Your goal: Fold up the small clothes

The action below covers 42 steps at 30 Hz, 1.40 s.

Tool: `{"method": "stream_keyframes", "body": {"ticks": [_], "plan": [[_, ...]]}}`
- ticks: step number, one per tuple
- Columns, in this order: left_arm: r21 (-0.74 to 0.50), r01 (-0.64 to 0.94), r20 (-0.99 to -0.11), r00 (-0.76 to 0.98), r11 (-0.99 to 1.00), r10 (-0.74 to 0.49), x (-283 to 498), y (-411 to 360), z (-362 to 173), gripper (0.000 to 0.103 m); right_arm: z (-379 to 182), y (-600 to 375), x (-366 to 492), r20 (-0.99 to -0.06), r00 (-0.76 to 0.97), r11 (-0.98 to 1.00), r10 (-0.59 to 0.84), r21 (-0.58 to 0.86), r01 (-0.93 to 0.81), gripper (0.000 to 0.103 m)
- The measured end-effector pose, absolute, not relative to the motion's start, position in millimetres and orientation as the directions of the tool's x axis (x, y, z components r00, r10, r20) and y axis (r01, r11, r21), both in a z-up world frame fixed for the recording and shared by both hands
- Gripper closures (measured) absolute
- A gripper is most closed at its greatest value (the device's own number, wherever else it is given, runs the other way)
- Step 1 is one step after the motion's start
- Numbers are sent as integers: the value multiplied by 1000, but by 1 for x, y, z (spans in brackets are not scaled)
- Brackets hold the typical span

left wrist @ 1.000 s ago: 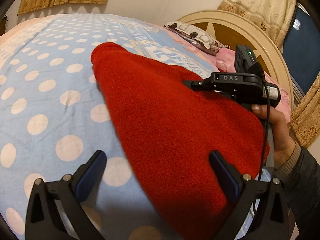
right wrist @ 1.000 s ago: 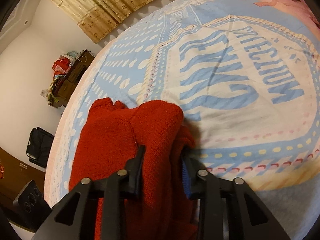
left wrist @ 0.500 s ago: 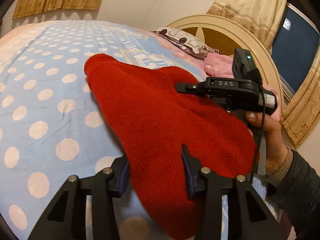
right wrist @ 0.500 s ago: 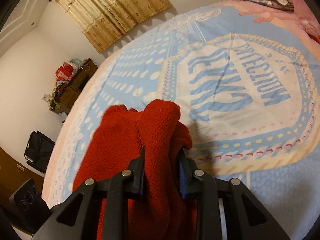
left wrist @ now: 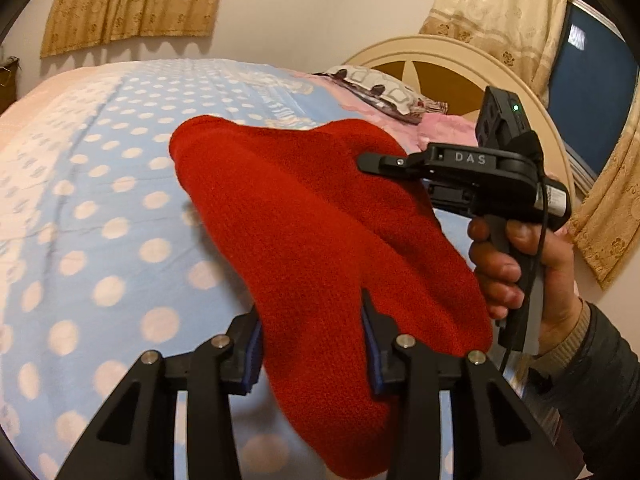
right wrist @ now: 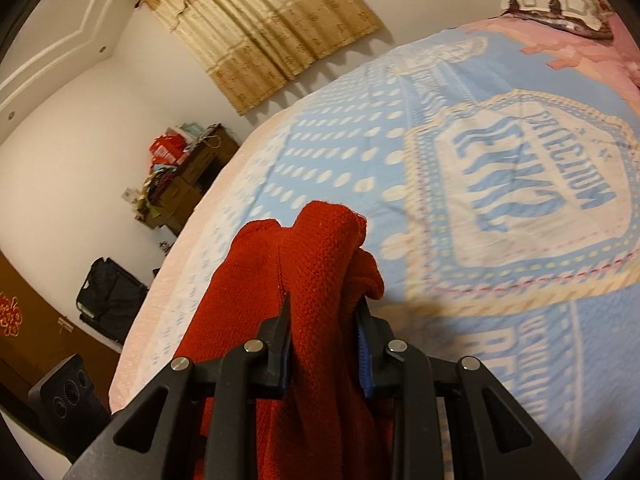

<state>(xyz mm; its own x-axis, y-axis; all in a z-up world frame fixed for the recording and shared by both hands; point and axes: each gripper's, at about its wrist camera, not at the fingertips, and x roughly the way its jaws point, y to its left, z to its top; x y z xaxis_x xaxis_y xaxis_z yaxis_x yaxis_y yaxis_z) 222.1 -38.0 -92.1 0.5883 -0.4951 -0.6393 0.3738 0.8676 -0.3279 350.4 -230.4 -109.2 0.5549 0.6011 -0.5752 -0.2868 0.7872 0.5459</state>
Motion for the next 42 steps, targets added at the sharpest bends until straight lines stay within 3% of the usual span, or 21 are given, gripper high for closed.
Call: {"method": "stream_keyframes", "body": {"ticks": [12,42], "plan": [[-265,326,-644,640,907,-418,183,-4,-84,62,-109,-171,328,-566,496,749,658,562,-351,77],[-311,160,-621,712,937,-328,133,83,-91,62,-116,-31,308,-580,344,668,738,556,-495,77]]}}
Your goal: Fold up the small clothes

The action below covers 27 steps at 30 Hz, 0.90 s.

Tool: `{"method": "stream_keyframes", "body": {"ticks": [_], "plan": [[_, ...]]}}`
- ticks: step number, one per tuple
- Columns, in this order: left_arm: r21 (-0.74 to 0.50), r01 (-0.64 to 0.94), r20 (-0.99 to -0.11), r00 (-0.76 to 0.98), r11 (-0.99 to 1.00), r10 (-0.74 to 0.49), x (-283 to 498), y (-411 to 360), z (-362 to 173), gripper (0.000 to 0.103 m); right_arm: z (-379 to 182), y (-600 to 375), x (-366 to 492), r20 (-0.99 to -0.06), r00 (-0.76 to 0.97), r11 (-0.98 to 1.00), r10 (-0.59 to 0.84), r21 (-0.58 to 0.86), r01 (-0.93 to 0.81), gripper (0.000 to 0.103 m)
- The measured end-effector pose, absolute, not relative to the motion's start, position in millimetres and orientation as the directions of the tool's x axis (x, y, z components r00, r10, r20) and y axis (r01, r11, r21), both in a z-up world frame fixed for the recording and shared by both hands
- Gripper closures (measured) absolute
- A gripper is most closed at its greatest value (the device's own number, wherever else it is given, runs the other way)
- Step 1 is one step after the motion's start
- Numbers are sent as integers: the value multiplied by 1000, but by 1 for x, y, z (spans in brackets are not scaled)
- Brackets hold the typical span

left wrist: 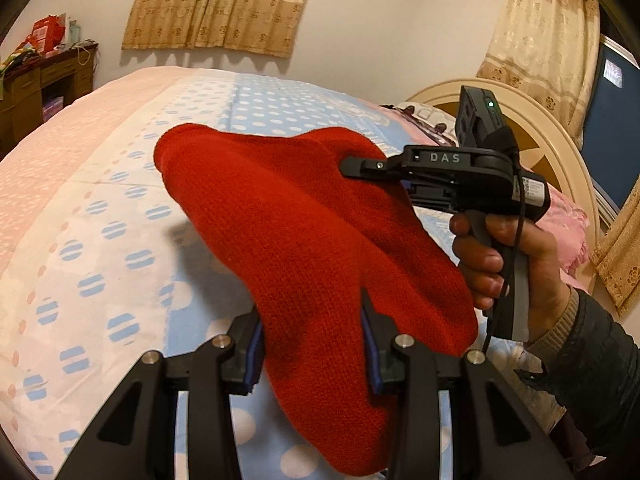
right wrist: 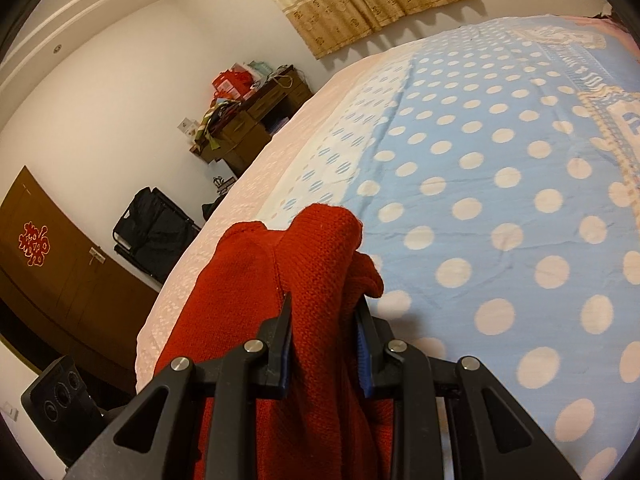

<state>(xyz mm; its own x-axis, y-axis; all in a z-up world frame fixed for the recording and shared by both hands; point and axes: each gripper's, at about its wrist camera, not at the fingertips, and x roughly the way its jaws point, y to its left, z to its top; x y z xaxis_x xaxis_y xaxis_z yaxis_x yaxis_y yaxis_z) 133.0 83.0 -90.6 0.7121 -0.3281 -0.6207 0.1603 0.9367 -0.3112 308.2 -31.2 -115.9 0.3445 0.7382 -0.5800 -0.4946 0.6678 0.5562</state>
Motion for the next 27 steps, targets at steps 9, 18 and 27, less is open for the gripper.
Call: {"method": "stream_keyframes", "body": {"ticks": [9,18,27], "plan": [[-308,123,-613,733,944,-295,118,100,-92,62,-107,5,300,-576,308,638,757,549,-540,77],[-322,78,-610,745,944,-269,107,117,-98,62,-110,42,292,-595,271,624,757,535,-569,77],[-323,44,-619,746,945,-246,96,131,-105,62,-115,71,285,-615,228,609,755,526,-594,77]]}}
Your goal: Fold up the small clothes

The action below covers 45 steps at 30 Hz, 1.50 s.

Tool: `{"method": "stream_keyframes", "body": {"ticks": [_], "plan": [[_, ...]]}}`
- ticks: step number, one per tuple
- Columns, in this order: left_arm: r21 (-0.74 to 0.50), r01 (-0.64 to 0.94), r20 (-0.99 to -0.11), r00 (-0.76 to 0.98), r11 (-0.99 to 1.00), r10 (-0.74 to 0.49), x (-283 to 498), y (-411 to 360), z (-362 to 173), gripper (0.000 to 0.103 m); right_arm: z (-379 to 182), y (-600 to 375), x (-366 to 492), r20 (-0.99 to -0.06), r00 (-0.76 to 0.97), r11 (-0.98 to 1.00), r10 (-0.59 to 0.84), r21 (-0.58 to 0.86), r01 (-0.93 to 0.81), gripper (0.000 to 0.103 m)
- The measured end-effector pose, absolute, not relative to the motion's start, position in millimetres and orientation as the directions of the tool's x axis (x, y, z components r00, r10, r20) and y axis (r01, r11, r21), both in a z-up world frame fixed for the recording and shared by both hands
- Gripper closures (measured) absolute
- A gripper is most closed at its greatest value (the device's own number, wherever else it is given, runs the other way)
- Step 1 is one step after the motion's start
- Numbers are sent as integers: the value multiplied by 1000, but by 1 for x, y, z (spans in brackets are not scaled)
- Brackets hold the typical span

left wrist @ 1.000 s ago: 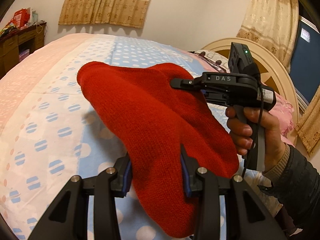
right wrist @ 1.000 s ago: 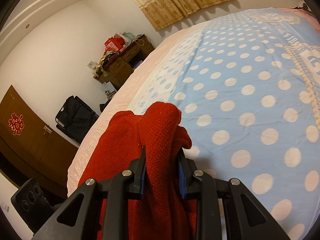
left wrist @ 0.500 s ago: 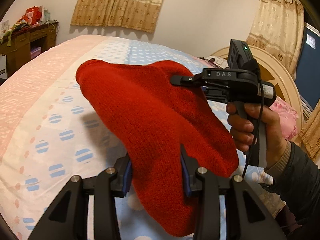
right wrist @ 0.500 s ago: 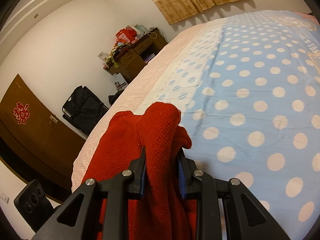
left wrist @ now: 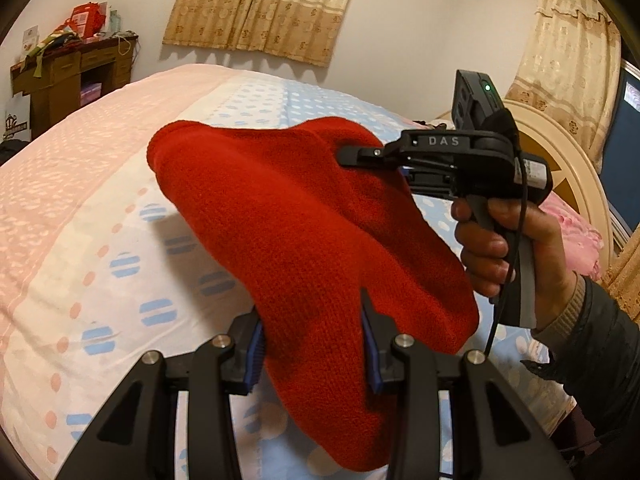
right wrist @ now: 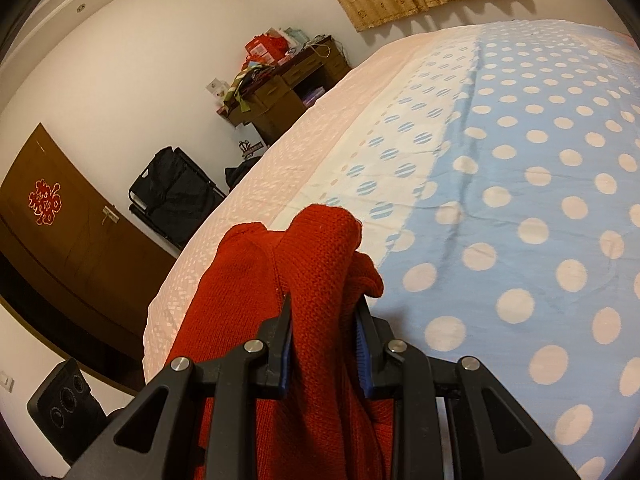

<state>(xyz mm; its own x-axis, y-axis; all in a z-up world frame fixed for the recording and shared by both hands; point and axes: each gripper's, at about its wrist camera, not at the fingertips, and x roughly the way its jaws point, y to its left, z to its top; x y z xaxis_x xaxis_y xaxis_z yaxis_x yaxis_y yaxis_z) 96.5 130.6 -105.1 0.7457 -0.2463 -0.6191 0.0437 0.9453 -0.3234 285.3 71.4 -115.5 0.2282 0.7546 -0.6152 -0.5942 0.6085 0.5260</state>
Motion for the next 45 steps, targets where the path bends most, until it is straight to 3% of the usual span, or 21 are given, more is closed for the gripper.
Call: {"method": "stream_keyframes", "body": {"ticks": [22,26,31,34,36,41,45], "plan": [[-340,-59,-666,719,938,-197,83,153,-140,60,-165,123,289,-701,148,644,697,522,-559,76],[-332,-69,-665,725,941,-182,85,152,-135,49,-156,108,286,-662,173,633,730,558,-536,69],[-309,-77,-644,750,948,-149,78,154,-123,46,-111,83,249,-560,199,545,804,562,-622,67],[-286,-83,-615,780,955,-117,71,155,-114,40,-97,77,223,-509,129,453,851,588,-670,57],[-264,-95,-584,808,960,-80,66,157,-106,27,-104,82,211,-531,69,426,844,589,-686,57],[-199,-154,-643,766,968,-10,77,166,-120,26,-150,92,208,-663,65,541,745,544,-642,57],[-209,-182,-701,713,961,-18,84,174,-147,23,-156,81,214,-629,59,531,776,599,-600,57]]}}
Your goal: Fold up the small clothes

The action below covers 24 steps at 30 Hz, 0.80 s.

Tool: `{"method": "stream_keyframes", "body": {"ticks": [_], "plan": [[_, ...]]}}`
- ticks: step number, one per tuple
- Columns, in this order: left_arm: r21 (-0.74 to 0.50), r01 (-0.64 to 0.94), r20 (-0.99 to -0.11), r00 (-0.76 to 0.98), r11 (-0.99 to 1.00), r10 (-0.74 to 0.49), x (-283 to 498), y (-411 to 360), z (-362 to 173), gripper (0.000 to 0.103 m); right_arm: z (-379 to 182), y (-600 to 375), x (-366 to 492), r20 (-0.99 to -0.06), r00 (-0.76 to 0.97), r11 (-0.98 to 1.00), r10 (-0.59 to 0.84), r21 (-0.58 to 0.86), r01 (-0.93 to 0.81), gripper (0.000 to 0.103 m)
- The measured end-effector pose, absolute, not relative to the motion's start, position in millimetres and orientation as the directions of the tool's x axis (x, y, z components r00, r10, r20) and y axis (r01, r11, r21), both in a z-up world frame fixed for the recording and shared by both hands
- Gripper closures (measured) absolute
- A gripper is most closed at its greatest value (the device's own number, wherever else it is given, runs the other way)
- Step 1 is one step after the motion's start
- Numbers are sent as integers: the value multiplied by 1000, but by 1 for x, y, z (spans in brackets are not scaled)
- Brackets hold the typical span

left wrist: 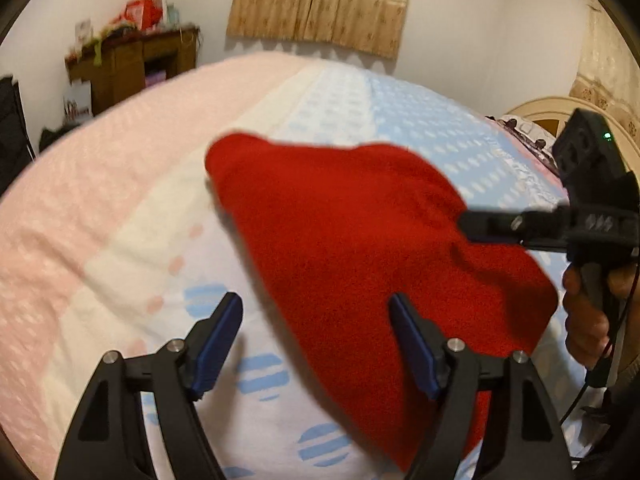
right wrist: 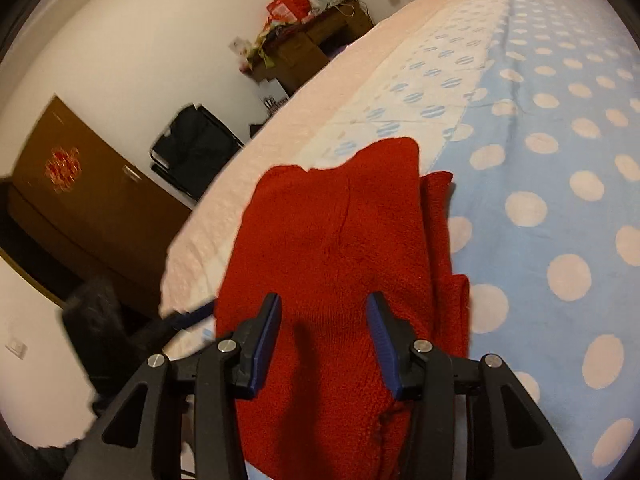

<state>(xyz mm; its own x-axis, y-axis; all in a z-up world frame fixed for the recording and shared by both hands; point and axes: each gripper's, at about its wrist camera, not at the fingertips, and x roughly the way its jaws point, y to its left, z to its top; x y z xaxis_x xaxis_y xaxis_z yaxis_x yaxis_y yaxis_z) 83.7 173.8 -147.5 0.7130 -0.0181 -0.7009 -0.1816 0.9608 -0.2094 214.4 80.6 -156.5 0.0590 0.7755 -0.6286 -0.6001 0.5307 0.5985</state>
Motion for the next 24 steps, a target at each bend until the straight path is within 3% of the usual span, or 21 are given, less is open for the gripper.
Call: {"method": "stream_keyframes", "body": {"ticks": [7,11,24], "plan": [[-172,-186,-676,737,967,21,73,166,-126,24,-128,59,195,-632,162,589,758,556,-587,57],[-146,-168,-635,771,975,38,60,158,-105,14,-98,37,170,-634,301,661,712,460,-593,50],[-156,-100,-478,878,983,14,29,137,-40,3,-8,-12,66,-488,651,781,581,111,-614,43]]}}
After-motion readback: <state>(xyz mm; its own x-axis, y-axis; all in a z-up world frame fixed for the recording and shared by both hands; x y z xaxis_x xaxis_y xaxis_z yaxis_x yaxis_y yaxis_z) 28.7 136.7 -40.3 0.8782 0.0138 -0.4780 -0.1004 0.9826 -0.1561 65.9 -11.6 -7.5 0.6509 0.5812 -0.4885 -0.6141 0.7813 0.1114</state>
